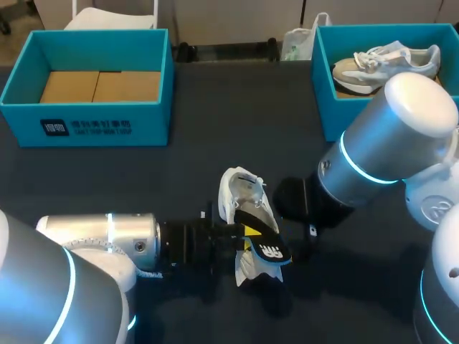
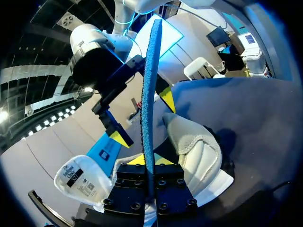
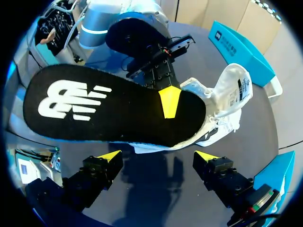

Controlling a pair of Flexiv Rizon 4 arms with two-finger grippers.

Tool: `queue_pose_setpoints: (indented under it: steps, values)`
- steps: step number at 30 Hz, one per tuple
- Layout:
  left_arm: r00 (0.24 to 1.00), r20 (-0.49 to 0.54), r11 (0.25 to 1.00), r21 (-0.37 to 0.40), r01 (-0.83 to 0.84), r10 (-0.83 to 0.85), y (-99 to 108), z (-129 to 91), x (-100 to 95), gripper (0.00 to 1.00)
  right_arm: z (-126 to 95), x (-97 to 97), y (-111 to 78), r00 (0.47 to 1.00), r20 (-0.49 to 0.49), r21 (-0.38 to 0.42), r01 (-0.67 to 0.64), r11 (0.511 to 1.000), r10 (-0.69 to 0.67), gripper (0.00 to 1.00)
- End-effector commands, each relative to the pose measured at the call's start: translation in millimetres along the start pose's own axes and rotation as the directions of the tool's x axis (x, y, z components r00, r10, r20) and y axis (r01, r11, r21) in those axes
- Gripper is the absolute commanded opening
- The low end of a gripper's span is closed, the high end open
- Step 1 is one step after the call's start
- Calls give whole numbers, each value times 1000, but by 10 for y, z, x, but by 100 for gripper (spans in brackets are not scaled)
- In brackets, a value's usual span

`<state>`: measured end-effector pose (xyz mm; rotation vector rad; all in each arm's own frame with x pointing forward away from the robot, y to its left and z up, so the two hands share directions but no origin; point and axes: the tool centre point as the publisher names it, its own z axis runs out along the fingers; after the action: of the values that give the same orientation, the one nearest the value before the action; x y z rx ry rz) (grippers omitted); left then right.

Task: Take the shoe out of the shoebox, open the shoe tongue, remove and reinsert the insole, then place the shoe into the shoebox

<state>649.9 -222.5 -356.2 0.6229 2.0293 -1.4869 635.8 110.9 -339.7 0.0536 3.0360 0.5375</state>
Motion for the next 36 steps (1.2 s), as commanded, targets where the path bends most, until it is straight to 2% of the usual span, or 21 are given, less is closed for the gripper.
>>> queue_pose_setpoints:
  steps: [1, 5, 6, 7, 11, 17, 31, 36]
  values:
    - [1000, -20, 999, -33, 9, -10, 48, 31, 38, 0, 3, 11, -11, 1000, 2, -2, 1, 1000, -1, 100]
    - [1000, -5, 999, -27, 29, -29, 43, -16, 8, 0, 3, 11, -11, 1000, 2, -2, 1, 1000, -1, 100]
    - [1000, -4, 999, -25, 31, -31, 30, -27, 1, 12, 3, 11, -11, 1000, 2, -2, 1, 1000, -1, 100]
    - [1000, -3, 999, -23, 31, -31, 18, -37, -7, 17, 3, 11, -11, 1000, 2, -2, 1, 1000, -1, 100]
    - [1000, 2, 1000, -11, 29, -29, -60, -62, -35, 19, 3, 11, -11, 1000, 2, -2, 1, 1000, -1, 100]
    - [999, 15, 998, 30, 49, -49, -195, -83, -56, 29, 3, 11, -11, 1000, 2, -2, 1, 1000, -1, 100]
    - [999, -2, 999, 31, 33, -33, -431, 39, -133, 28, 3, 11, -11, 1000, 2, -2, 1, 1000, -1, 100]
    - [999, -37, 999, 25, 24, -23, -492, 96, -162, 28, 3, 11, -11, 1000, 2, -2, 1, 1000, -1, 100]
